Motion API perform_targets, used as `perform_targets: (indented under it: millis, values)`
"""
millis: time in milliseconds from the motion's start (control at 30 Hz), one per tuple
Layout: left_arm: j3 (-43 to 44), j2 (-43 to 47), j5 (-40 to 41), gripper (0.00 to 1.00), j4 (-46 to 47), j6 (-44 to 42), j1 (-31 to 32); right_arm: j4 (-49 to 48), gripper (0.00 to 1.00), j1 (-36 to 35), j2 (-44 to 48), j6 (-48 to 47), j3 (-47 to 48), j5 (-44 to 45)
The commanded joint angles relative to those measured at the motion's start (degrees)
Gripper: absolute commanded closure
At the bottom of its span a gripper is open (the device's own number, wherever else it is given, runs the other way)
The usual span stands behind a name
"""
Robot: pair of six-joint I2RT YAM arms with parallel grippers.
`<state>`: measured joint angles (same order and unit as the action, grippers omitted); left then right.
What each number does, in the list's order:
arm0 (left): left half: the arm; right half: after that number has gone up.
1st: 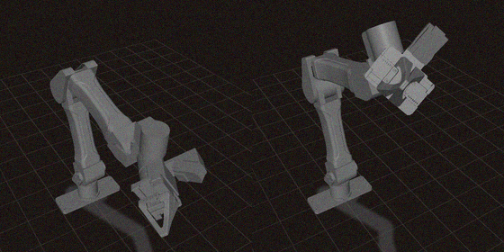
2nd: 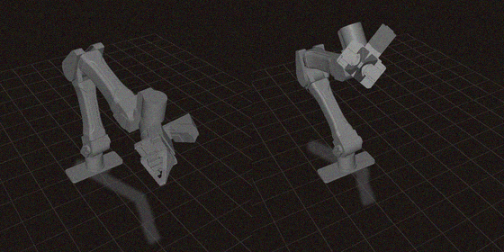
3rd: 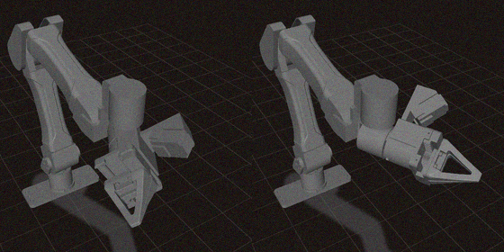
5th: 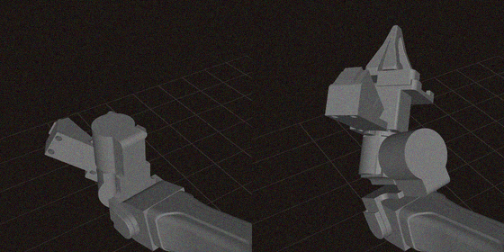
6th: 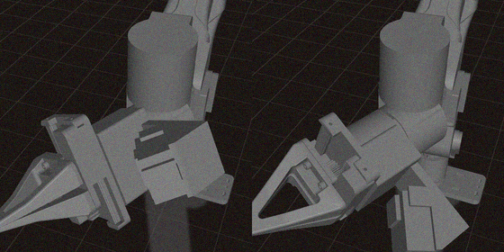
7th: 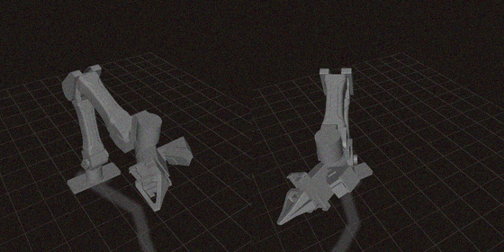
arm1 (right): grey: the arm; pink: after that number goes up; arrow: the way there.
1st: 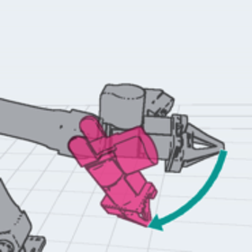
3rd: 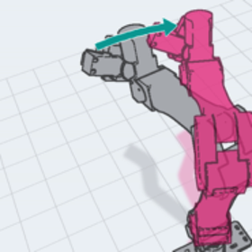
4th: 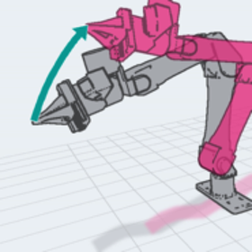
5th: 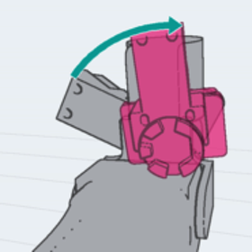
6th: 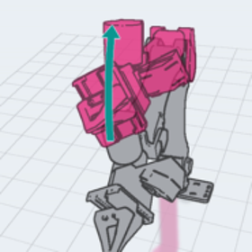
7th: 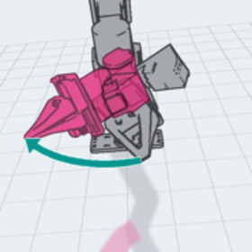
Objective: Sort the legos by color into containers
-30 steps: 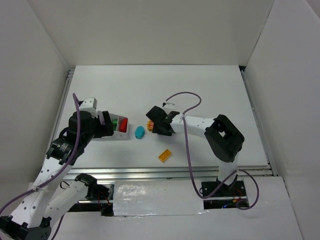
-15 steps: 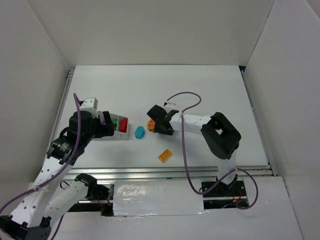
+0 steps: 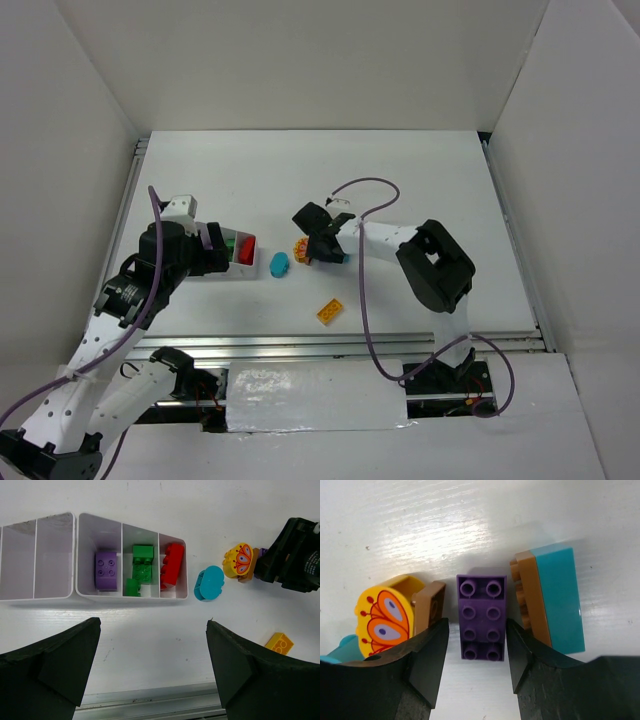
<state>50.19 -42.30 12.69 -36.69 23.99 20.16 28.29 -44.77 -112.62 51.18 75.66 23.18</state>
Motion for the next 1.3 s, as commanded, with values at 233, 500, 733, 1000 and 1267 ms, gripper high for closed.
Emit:
perform_targets:
  millis: [233, 500, 733, 1000, 1267]
  values:
    - [0.08, -0.5, -0.91, 0.01, 2.58, -0.96, 0.49, 0.01, 0.63, 0.56, -0.59, -1.43, 0.19, 0.11]
    - [0.17, -0.85, -1.7, 0.01, 2.85, -1.05, 0.49, -0.87, 1.0, 0.39, 5.56, -4.24, -0.77, 0.29]
    - [0.96, -0.85, -9.24, 0.01, 3.73, 2.02, 0.49, -5.96, 1.0, -6.81, 17.41, -9.77, -5.42, 1.7]
    - [0.87, 0.29, -23.49, 0.01, 7.68, 11.6, 0.58, -31.17, 1.0, -17.36, 28.32, -24.28, -14.3, -21.91]
    - [1.75, 1.87, -25.78, 0.0, 5.31, 11.61, 0.49, -42.5, 1.0, -17.63, 30.26, -23.58, -16.68, -29.84]
